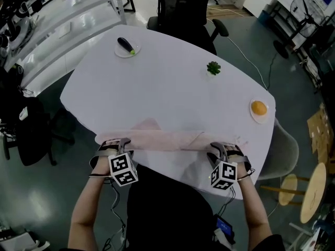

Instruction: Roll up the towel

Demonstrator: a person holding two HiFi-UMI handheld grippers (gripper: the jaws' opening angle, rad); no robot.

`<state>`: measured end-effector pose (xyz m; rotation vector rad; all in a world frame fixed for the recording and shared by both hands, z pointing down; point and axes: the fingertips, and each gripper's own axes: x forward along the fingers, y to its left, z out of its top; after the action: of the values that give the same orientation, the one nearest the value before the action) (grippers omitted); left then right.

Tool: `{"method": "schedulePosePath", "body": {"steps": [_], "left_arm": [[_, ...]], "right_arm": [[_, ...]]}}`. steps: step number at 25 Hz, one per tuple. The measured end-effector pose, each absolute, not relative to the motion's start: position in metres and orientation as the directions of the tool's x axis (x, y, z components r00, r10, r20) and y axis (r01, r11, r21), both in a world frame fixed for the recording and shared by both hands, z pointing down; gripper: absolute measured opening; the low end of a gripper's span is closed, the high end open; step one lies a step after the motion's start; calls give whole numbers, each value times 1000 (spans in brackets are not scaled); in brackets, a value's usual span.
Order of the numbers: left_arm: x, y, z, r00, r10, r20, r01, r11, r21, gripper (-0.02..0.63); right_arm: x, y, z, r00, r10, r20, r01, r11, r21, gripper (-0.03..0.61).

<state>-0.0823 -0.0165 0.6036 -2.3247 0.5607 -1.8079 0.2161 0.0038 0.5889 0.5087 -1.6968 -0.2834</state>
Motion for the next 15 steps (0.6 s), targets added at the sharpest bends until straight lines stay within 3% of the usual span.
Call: {"method": "schedulePosePath", "body": {"steps": [3, 5, 9, 15], "left_arm": [[-80, -21, 613, 182, -390, 903, -209, -912, -352, 190], [-83, -24, 616, 159, -400, 903, -186, -910, -371, 93], [-84, -23, 613, 150, -377, 914, -166, -921, -352, 69], [-89, 5, 601, 158, -308, 938, -110, -950, -294, 63]], "right_arm": [[217, -2, 604, -79, -512, 855, -160, 853, 496, 181], [218, -8, 607, -56, -534, 844, -158, 839, 521, 128], [218, -9, 597, -72, -530, 845, -197, 838, 509, 75], [216, 28, 586, -135, -428, 893, -212, 893, 396, 63]]}}
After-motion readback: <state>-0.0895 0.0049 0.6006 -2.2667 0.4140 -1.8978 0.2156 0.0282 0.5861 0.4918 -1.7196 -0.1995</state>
